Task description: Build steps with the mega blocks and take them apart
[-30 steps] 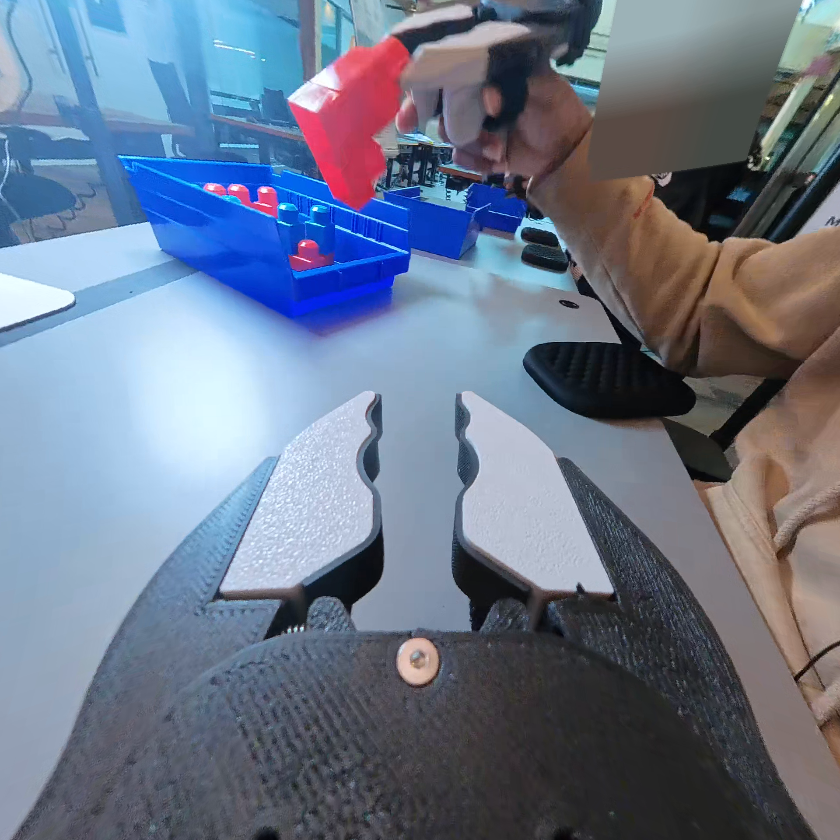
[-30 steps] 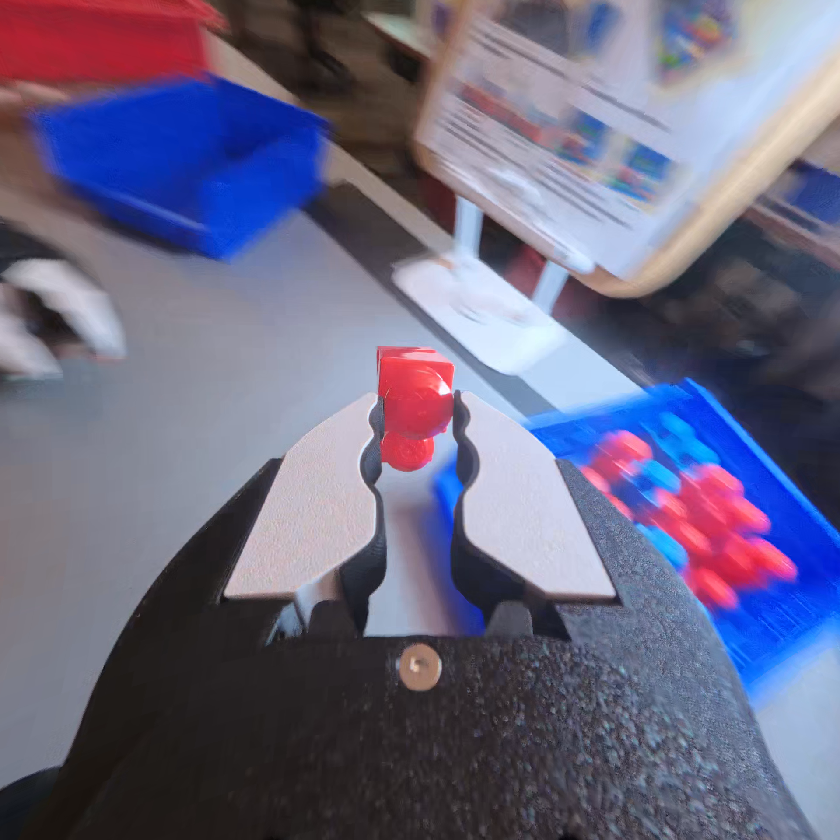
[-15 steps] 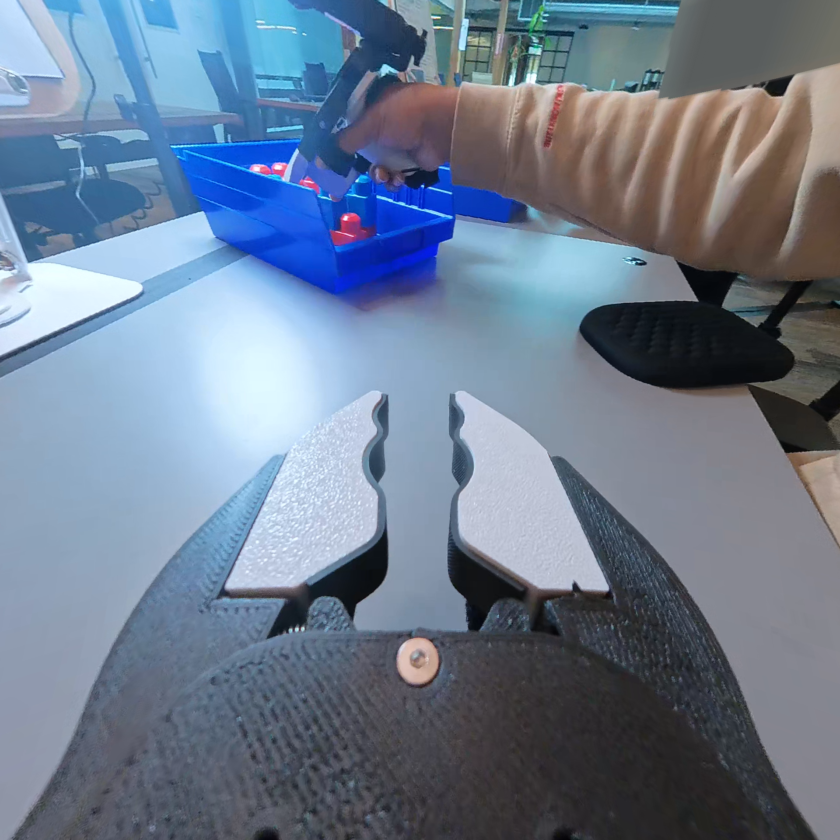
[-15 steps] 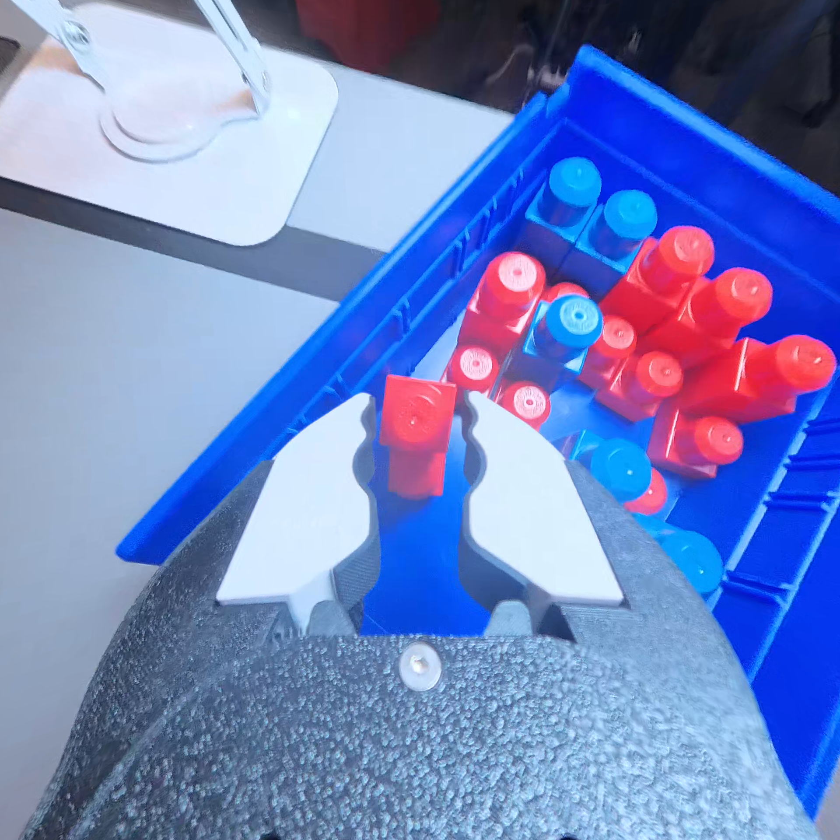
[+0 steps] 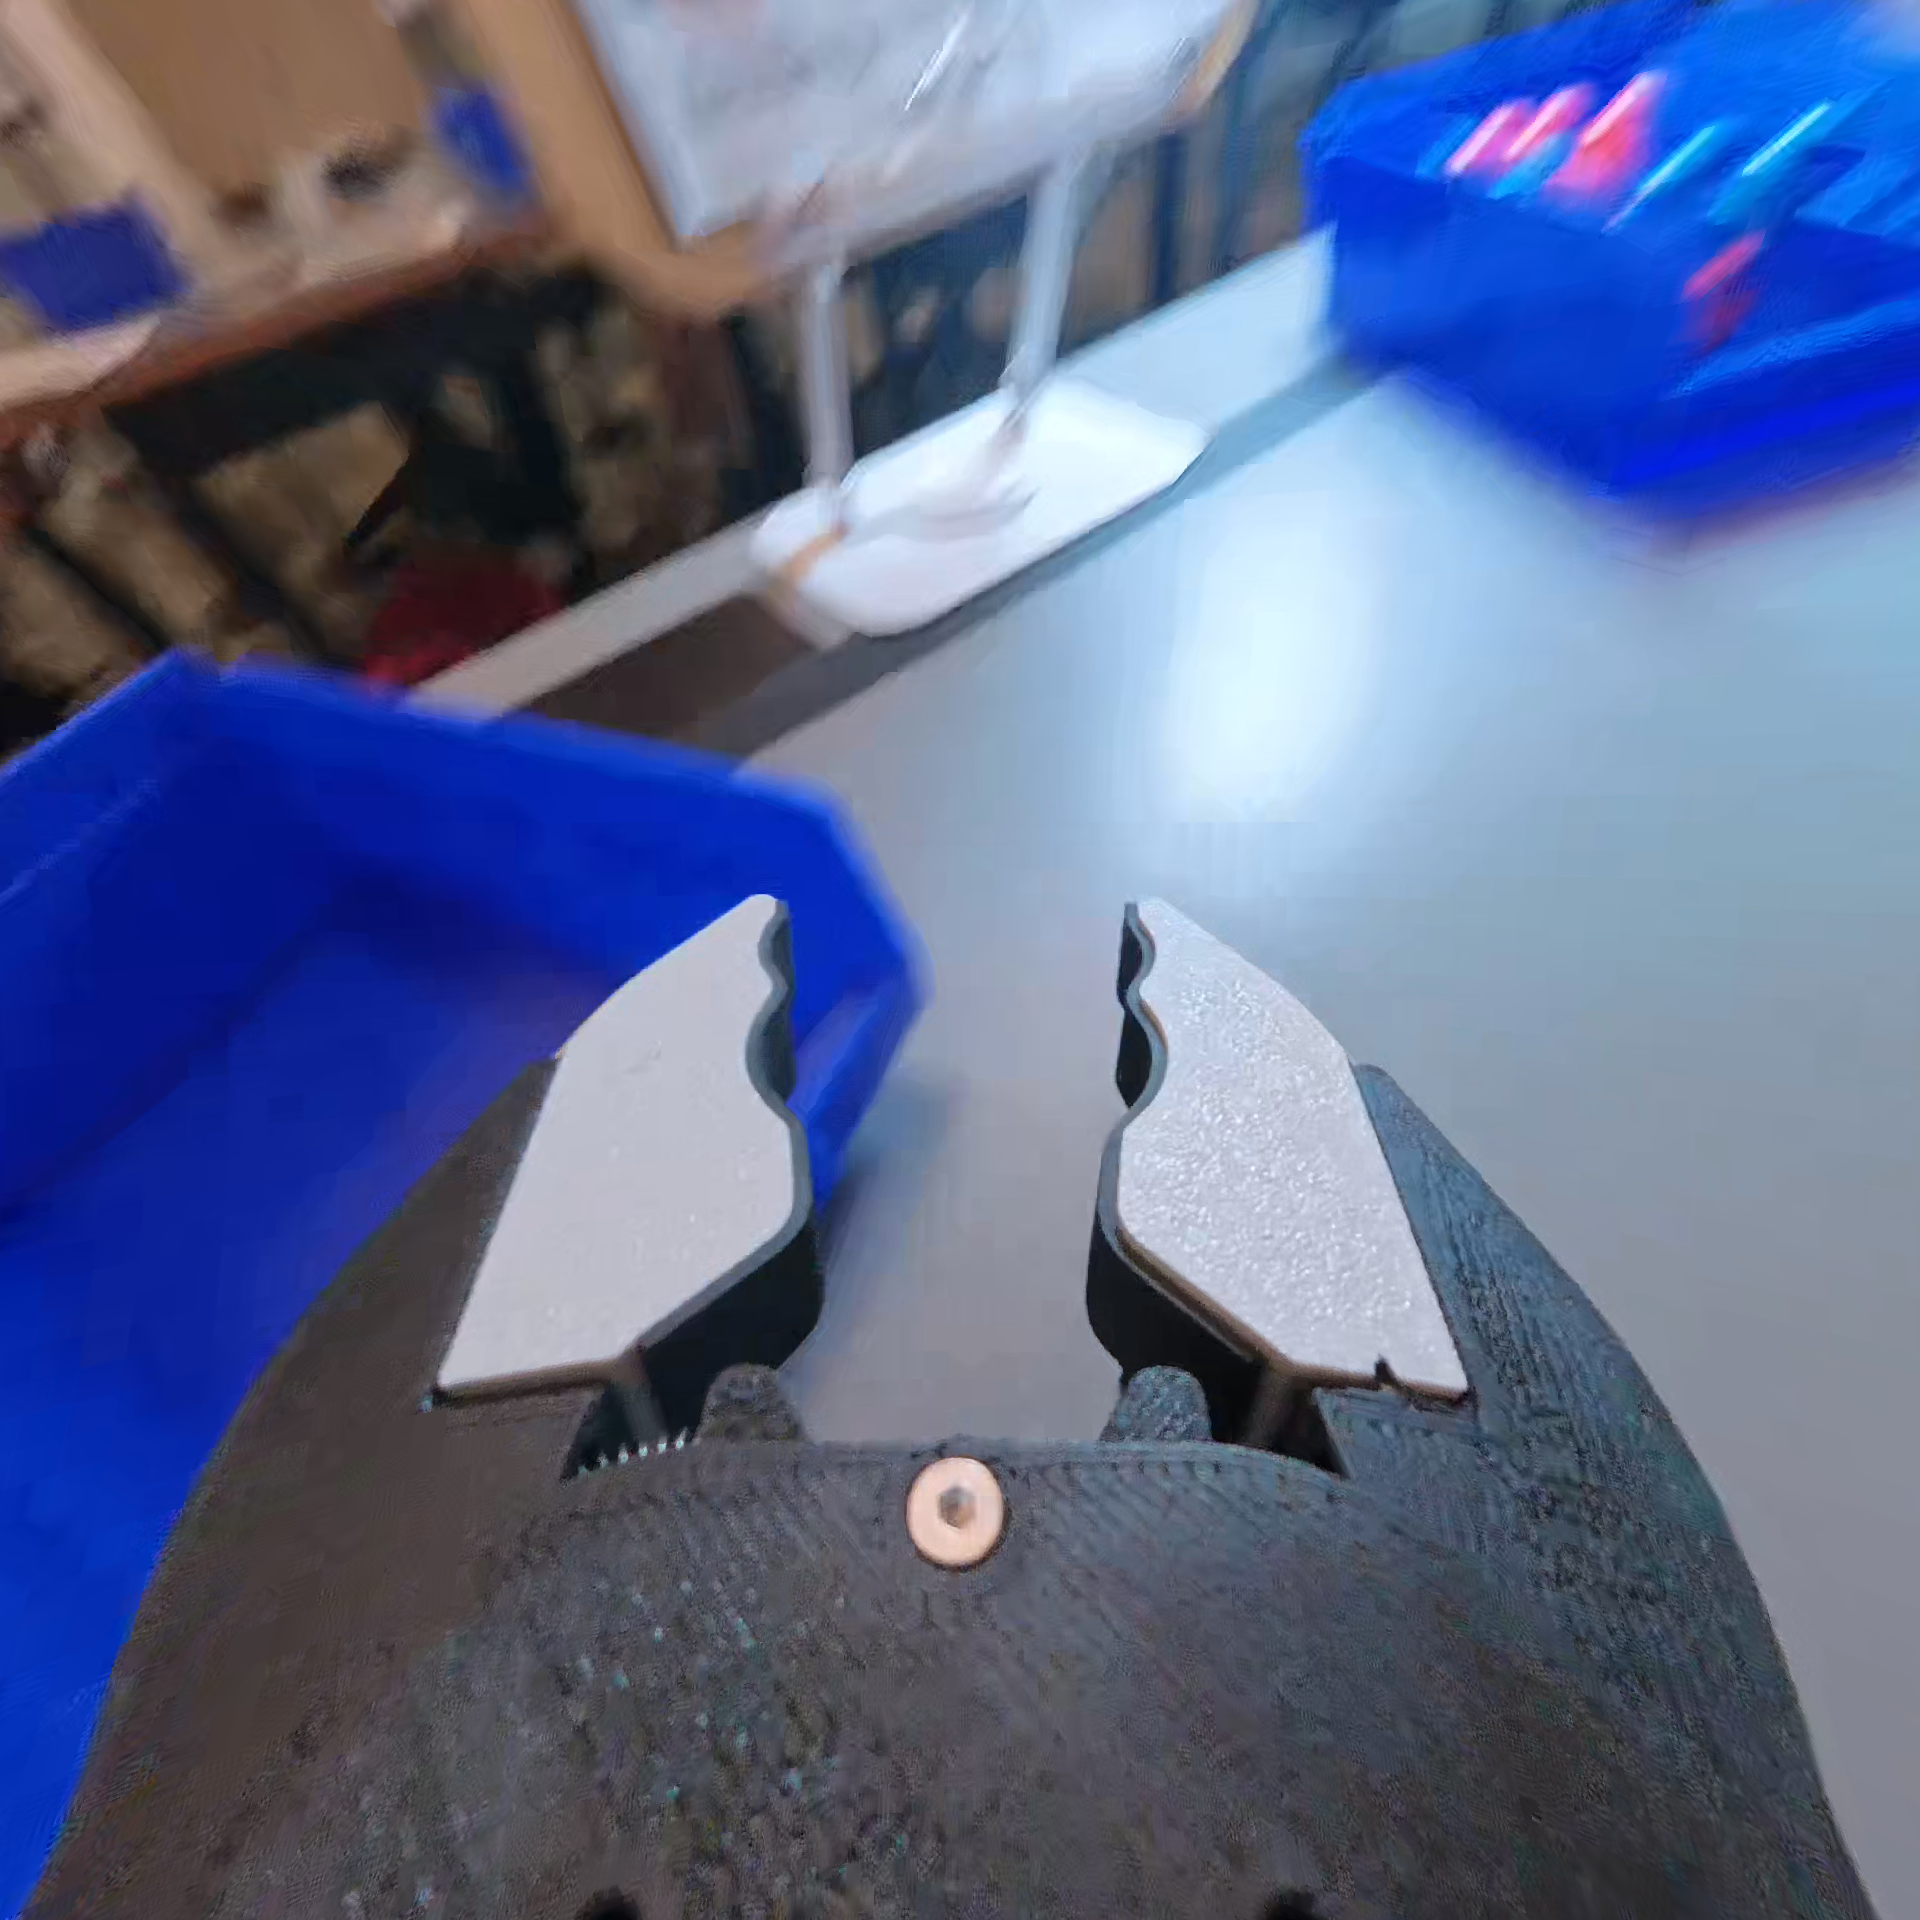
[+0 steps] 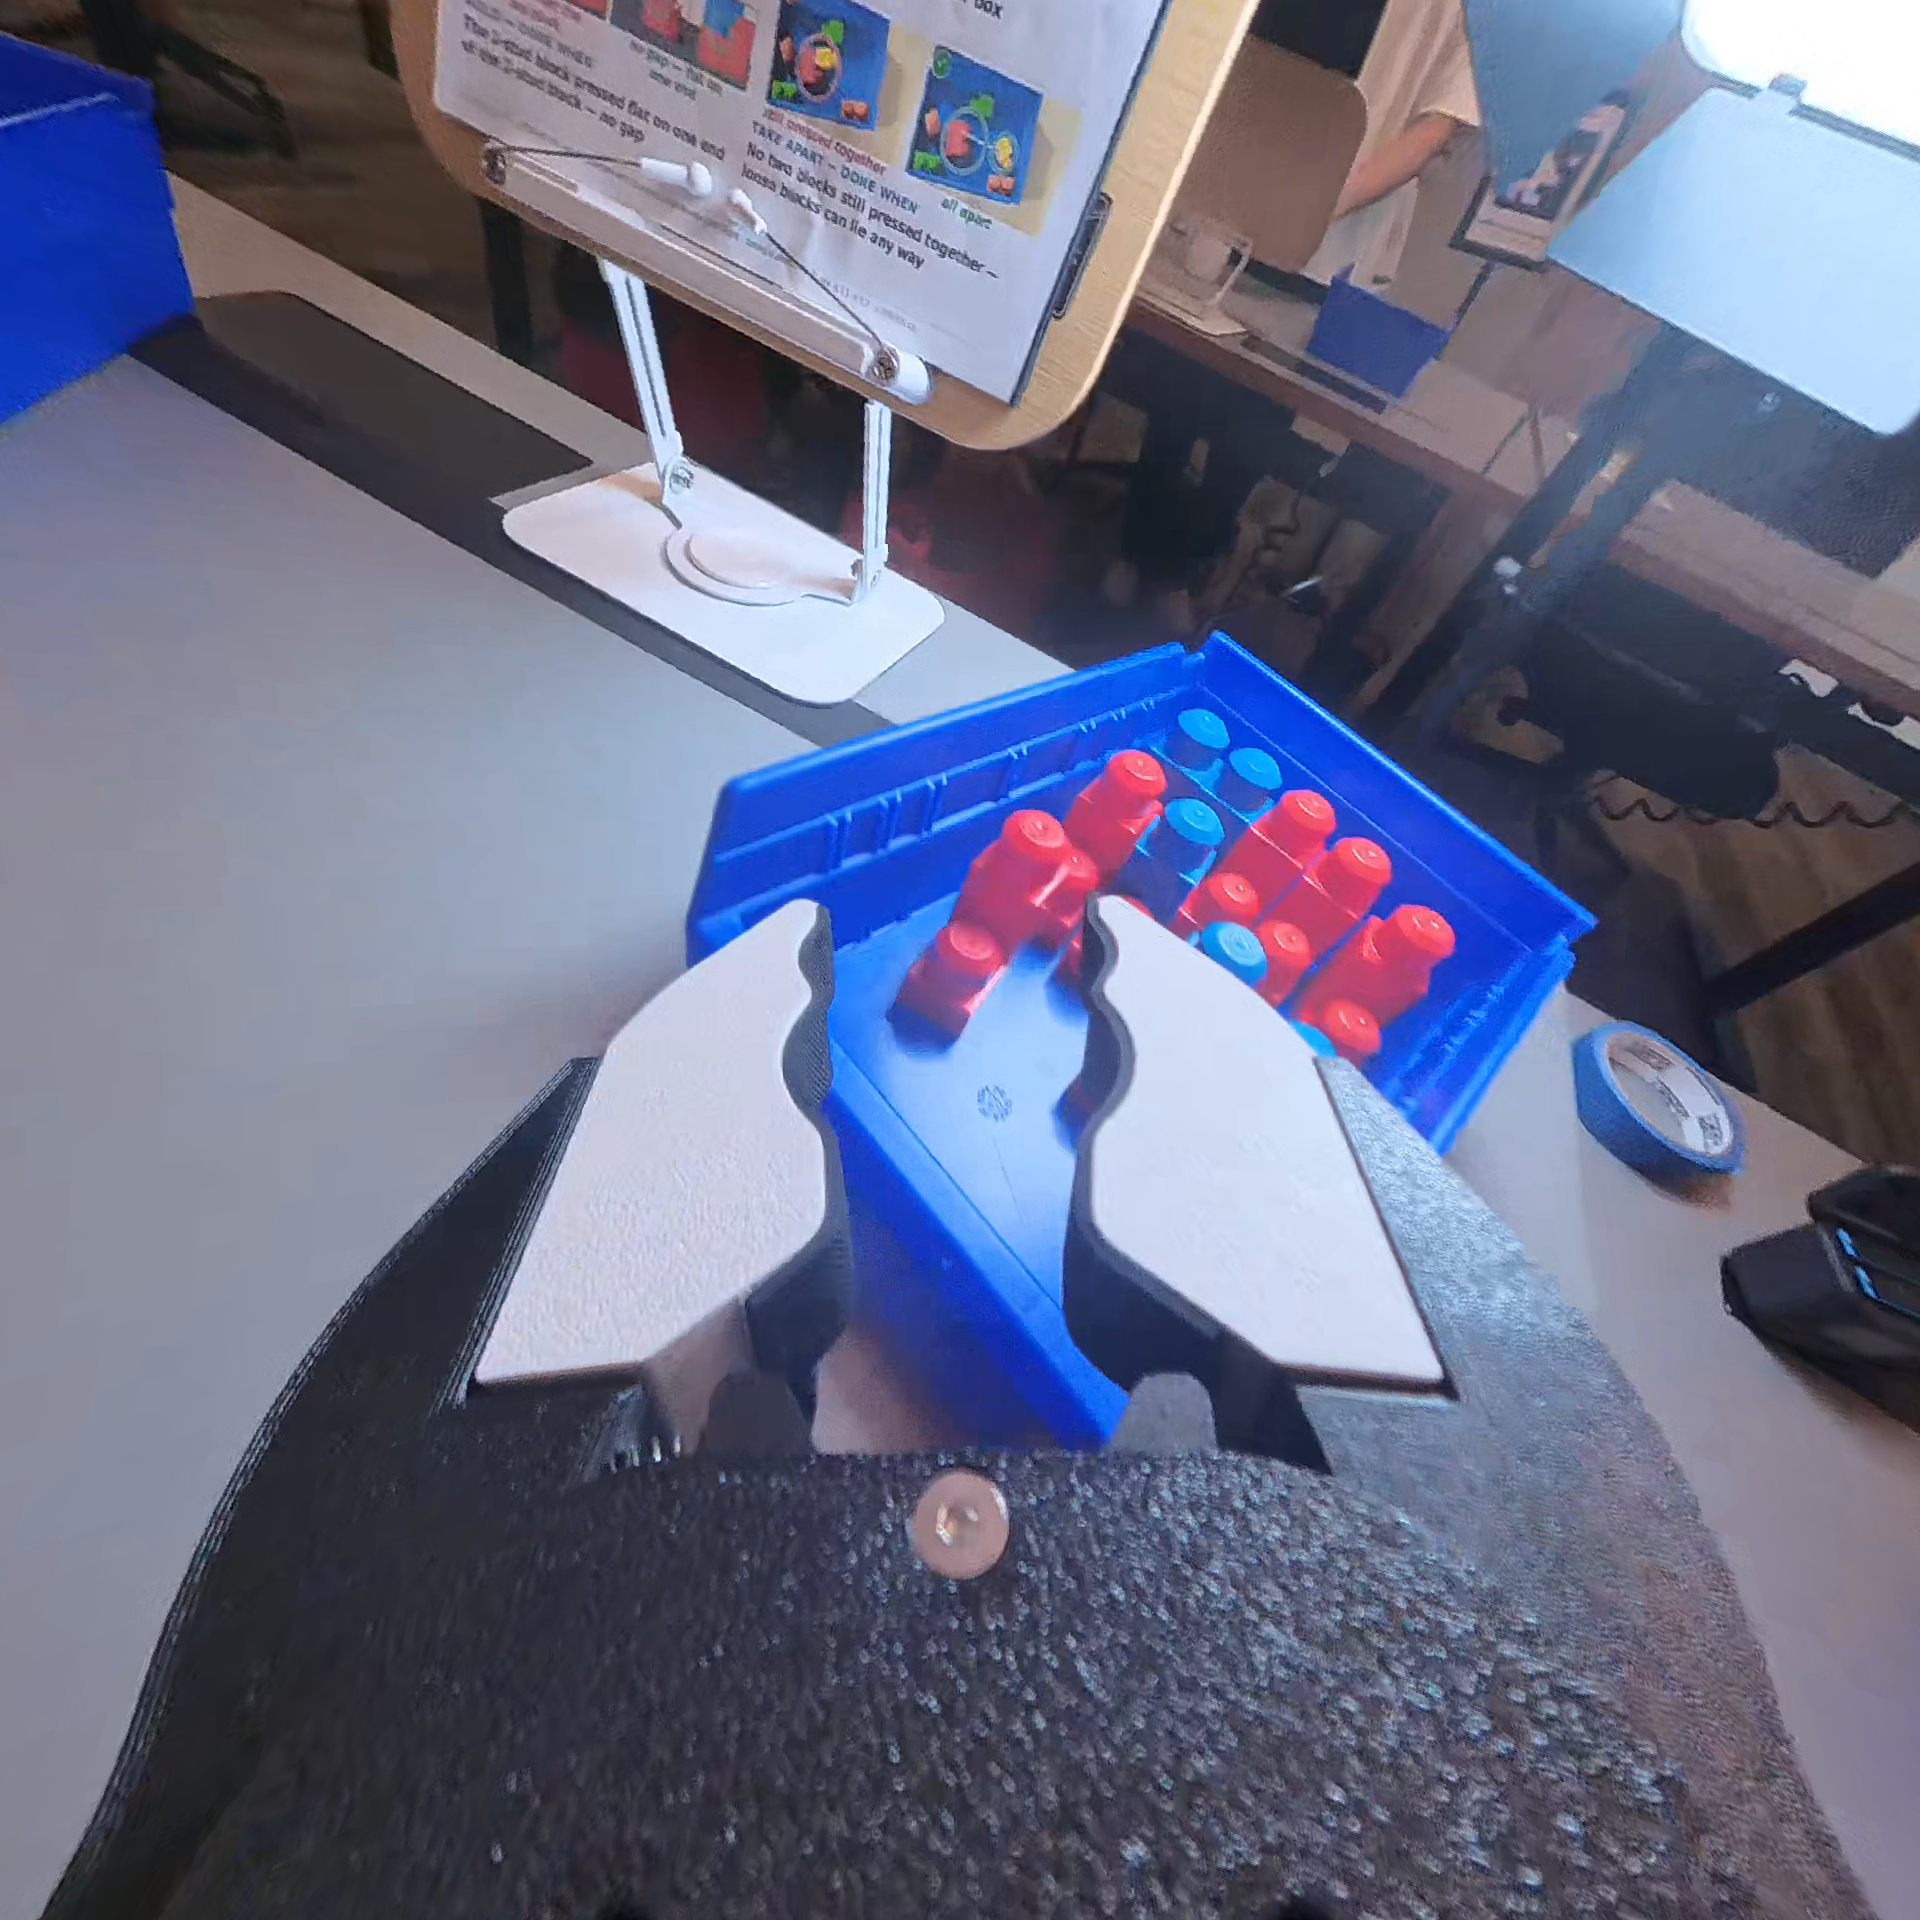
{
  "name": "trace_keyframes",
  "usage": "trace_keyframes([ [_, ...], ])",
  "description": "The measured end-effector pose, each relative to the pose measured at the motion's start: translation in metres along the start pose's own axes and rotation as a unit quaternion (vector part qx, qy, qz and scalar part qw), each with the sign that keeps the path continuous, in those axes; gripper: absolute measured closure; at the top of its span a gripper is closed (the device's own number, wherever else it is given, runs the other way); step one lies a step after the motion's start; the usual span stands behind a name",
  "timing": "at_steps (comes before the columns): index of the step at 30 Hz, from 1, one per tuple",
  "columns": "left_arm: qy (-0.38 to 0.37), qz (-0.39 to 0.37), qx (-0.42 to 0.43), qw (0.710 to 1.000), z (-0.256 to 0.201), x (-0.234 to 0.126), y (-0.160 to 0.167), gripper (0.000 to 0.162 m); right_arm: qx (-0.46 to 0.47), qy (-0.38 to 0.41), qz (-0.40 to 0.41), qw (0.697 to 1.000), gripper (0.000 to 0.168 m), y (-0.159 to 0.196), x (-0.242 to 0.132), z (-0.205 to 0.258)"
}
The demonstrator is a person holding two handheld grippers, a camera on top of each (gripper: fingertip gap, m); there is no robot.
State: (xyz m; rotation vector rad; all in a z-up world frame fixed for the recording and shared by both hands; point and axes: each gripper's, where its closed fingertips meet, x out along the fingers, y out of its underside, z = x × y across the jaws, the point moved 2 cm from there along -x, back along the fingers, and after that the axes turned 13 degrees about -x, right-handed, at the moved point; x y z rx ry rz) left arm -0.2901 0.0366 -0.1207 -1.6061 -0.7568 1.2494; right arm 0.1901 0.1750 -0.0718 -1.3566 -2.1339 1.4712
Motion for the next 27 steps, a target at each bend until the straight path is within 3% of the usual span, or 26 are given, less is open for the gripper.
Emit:
trace_keyframes([
  [3,-0.128,0.143,0.068,0.979,0.06,0.0,0.048,0.09,0.022,0.021,0.017,0.999,0.122,0.028,-0.028,-0.013],
  [6,-0.197,0.247,0.176,0.932,0.087,0.008,0.083,0.093,0.063,0.038,0.038,0.997,0.121,0.059,-0.04,-0.024],
  [8,-0.218,0.278,0.234,0.906,0.091,0.015,0.093,0.117,0.102,0.035,0.04,0.993,0.121,0.074,-0.043,-0.025],
  [12,-0.233,0.309,0.31,0.868,0.084,0.024,0.091,0.128,0.124,0.041,0.038,0.991,0.122,0.091,-0.042,-0.024],
  [15,-0.186,0.284,0.318,0.885,0.055,0.035,0.088,0.132,0.136,0.059,0.03,0.989,0.122,0.099,-0.038,-0.027],
  [19,-0.138,0.266,0.321,0.899,-0.003,0.045,0.087,0.131,0.169,0.095,0.015,0.981,0.108,0.109,-0.025,-0.035],
  [27,-0.022,0.234,0.397,0.887,-0.116,0.077,0.08,0.132,0.172,0.096,0.042,0.98,0.108,0.122,0.006,-0.041],
])
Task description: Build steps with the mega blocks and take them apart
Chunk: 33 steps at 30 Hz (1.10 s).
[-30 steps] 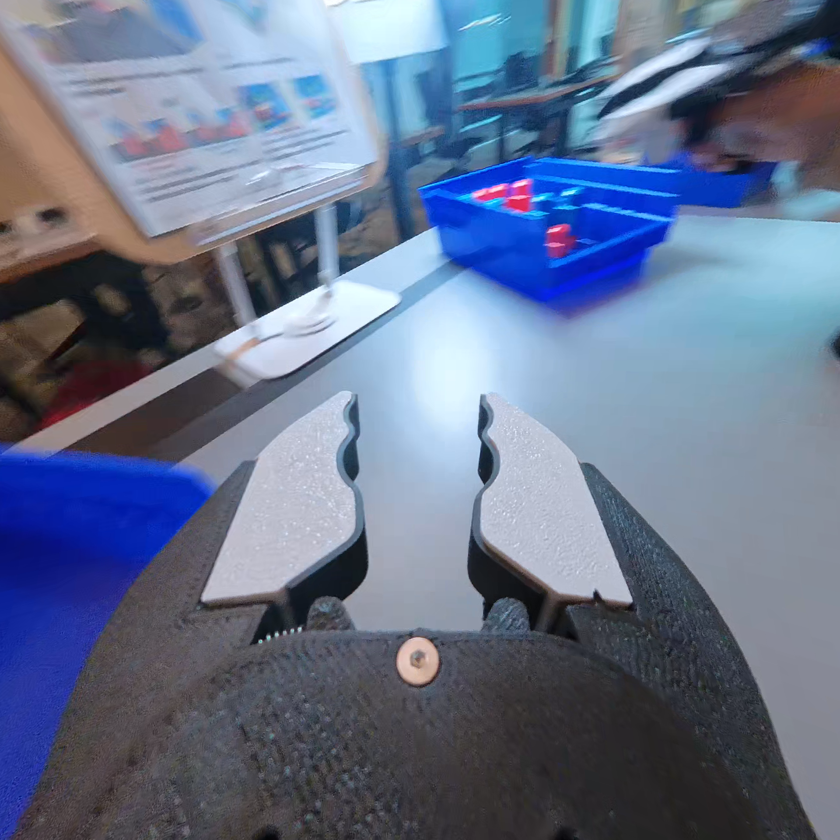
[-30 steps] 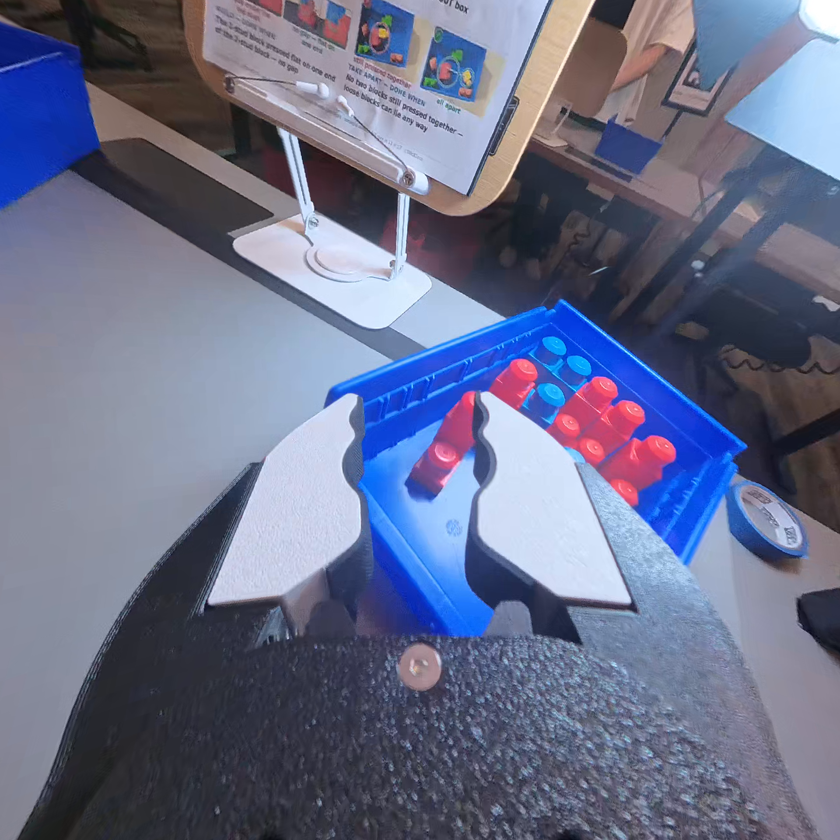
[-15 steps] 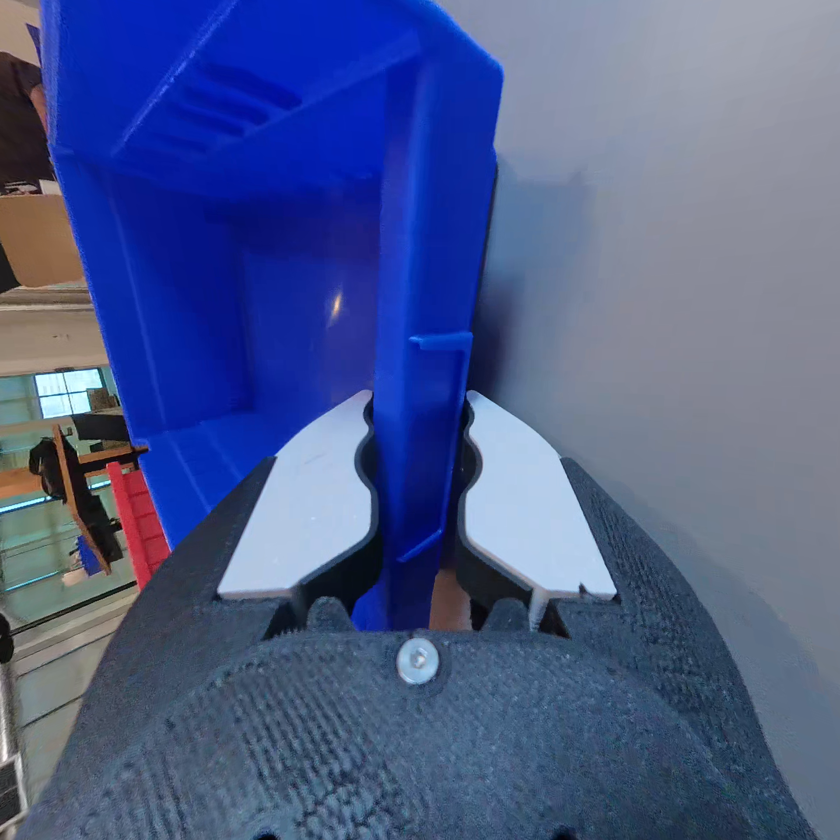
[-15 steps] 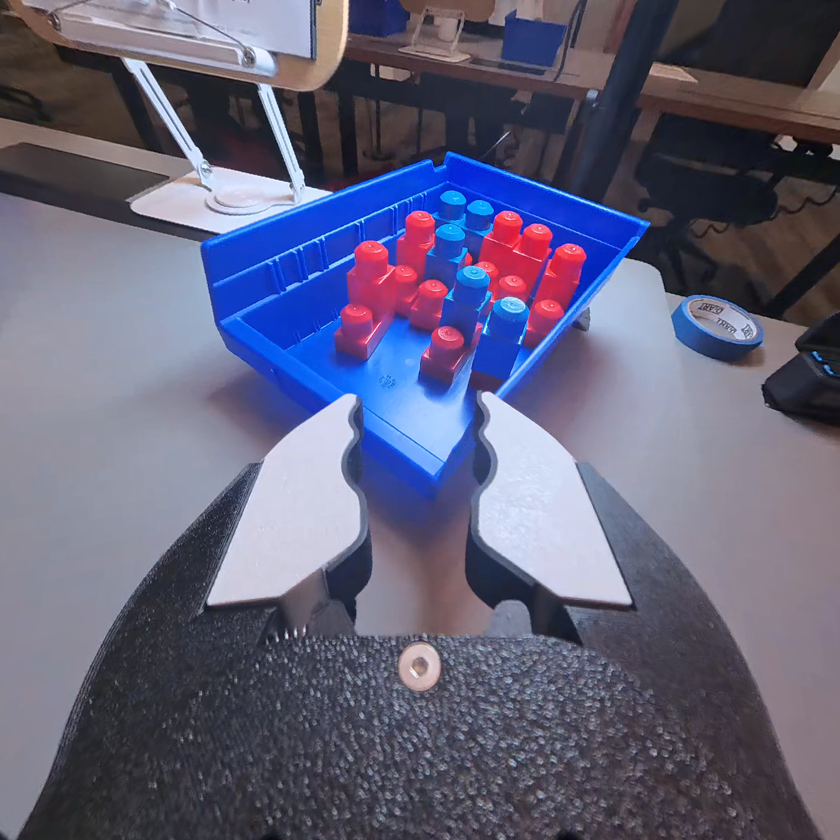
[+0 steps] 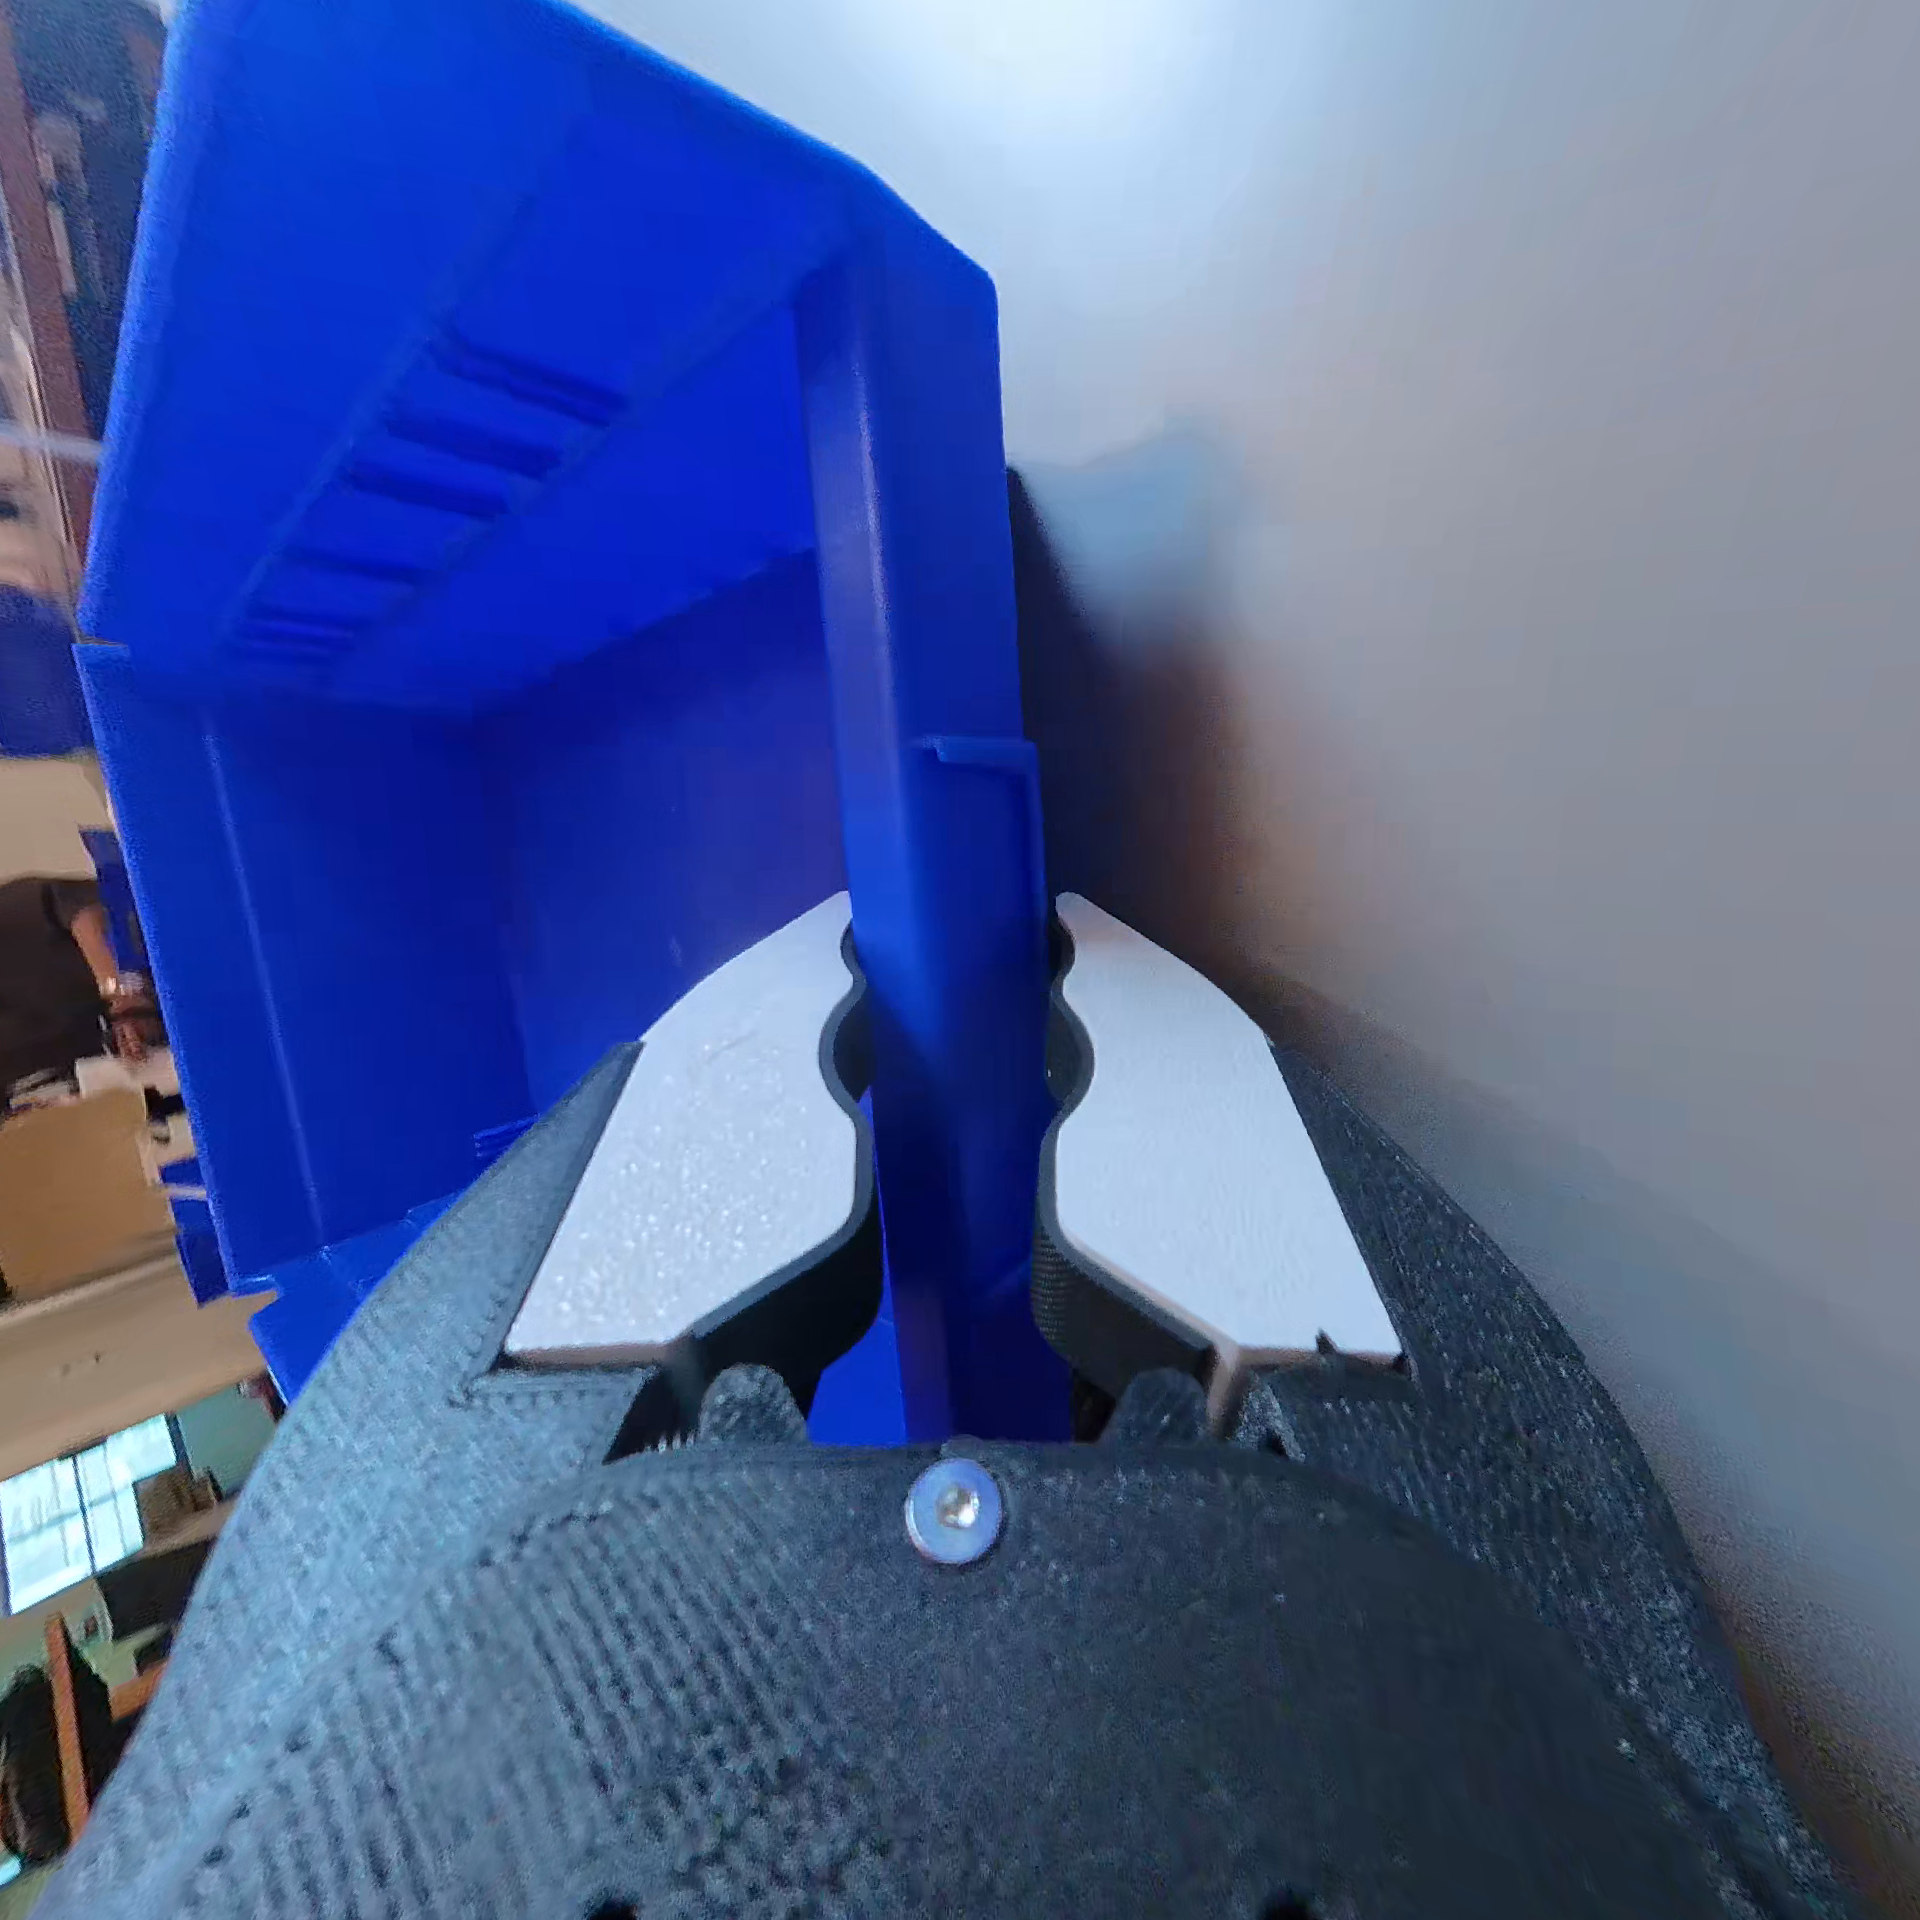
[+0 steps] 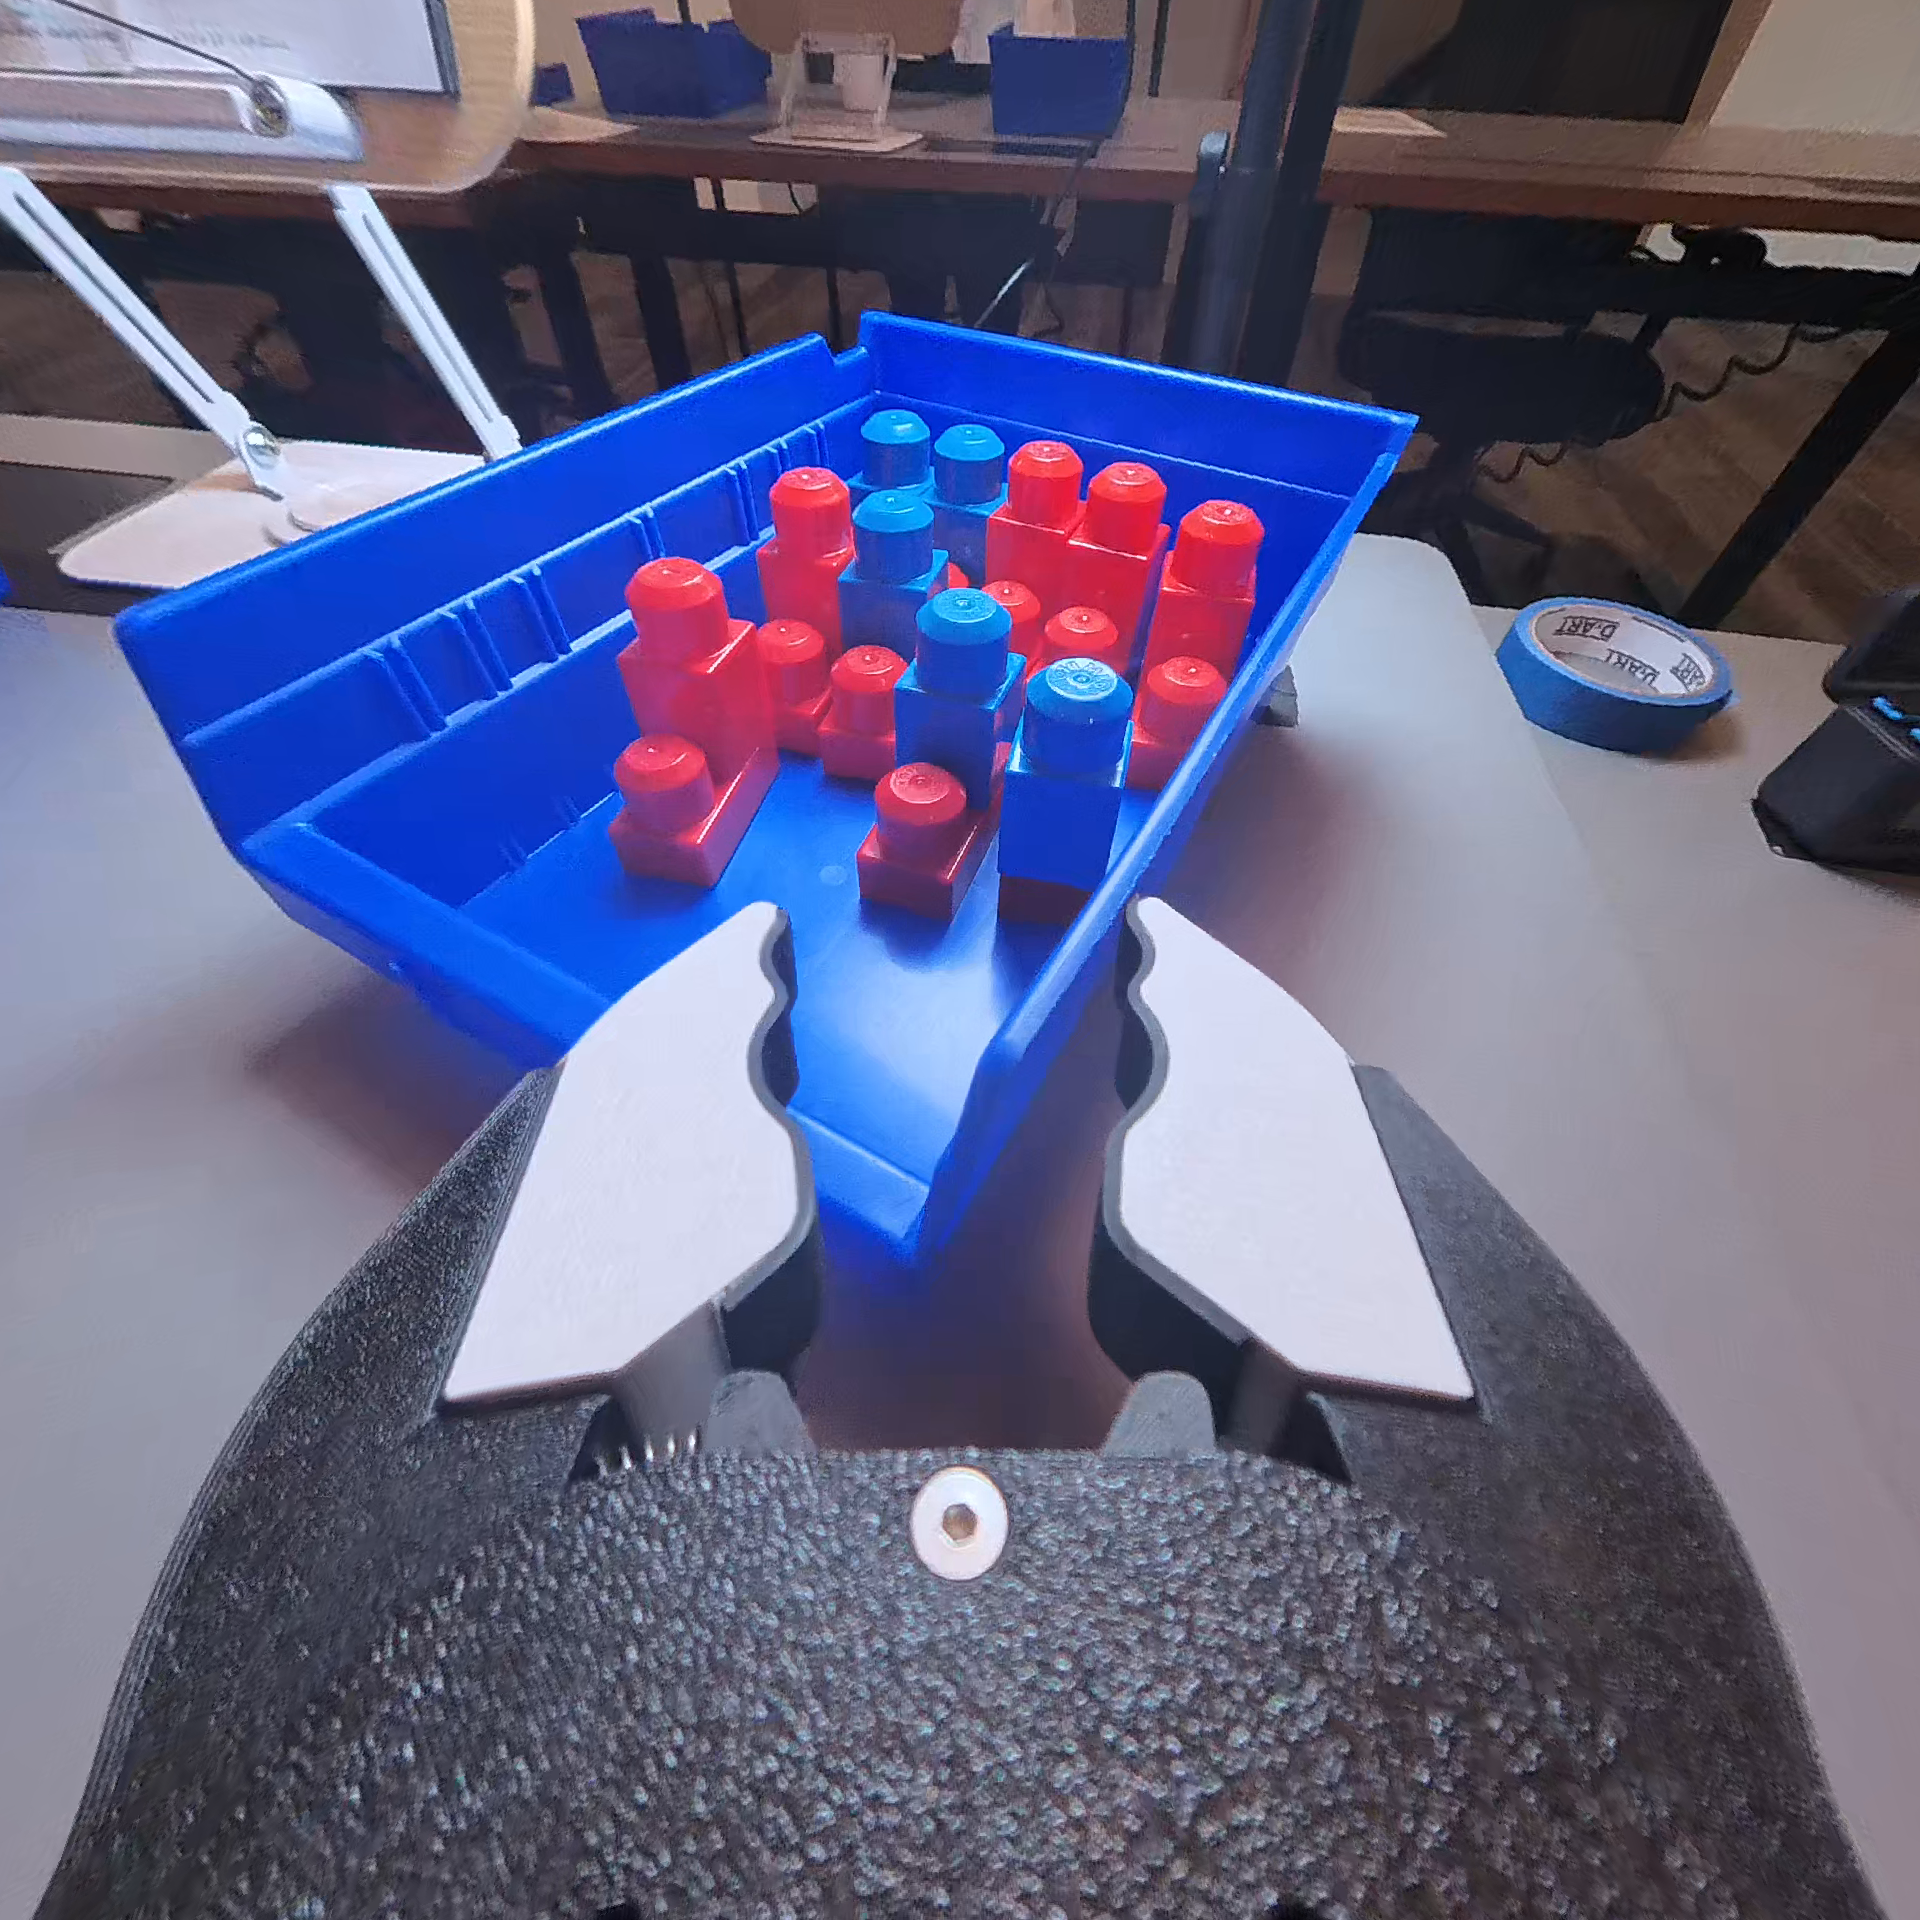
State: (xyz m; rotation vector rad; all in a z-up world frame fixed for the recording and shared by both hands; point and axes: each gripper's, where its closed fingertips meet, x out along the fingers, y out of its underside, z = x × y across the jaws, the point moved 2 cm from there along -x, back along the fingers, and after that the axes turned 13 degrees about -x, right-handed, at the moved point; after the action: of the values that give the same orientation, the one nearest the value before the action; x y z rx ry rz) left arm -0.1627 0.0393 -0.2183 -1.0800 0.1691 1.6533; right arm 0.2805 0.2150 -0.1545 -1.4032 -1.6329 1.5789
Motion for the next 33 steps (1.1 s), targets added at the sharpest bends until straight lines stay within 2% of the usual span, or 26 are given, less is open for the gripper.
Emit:
trace_keyframes([
  [4,0.022,-0.031,0.035,0.999,-0.018,0.009,-0.042,0.132,0.011,0.023,0.017,1.0,0.112,0.01,0.011,-0.01],
  [8,0.04,-0.054,0.066,0.996,-0.036,0.014,-0.075,0.132,0.03,0.018,-0.003,0.999,0.113,0.01,0.012,-0.012],
  [12,0.043,-0.063,0.091,0.993,-0.039,0.02,-0.092,0.131,0.041,0.016,-0.014,0.999,0.113,0.011,0.012,-0.015],
  [14,0.022,-0.05,0.092,0.994,-0.031,0.021,-0.091,0.121,0.046,0.016,-0.029,0.998,0.113,0.01,0.011,-0.016],
  [16,0.028,-0.058,0.056,0.996,-0.027,0.01,-0.091,0.111,0.049,0.016,-0.035,0.998,0.114,0.011,0.009,-0.016],
  [20,0.098,-0.171,-0.063,0.978,-0.037,-0.036,-0.116,0.112,0.04,0.022,-0.037,0.998,0.117,0.008,0.012,-0.016],
  [22,0.14,-0.222,-0.106,0.959,-0.046,-0.054,-0.131,0.112,0.05,0.02,-0.039,0.998,0.13,0.006,0.014,-0.014],
  [23,0.159,-0.239,-0.115,0.951,-0.052,-0.06,-0.138,0.112,0.055,0.035,-0.036,0.997,0.144,0.006,0.014,-0.016],
  [29,0.257,-0.273,-0.162,0.913,-0.098,-0.051,-0.169,0.113,0.051,0.08,-0.02,0.995,0.152,0.009,0.005,-0.021],
  [33,0.326,-0.259,-0.212,0.884,-0.124,-0.039,-0.185,0.108,0.042,0.075,-0.019,0.996,0.15,0.011,-0.007,-0.013],
])
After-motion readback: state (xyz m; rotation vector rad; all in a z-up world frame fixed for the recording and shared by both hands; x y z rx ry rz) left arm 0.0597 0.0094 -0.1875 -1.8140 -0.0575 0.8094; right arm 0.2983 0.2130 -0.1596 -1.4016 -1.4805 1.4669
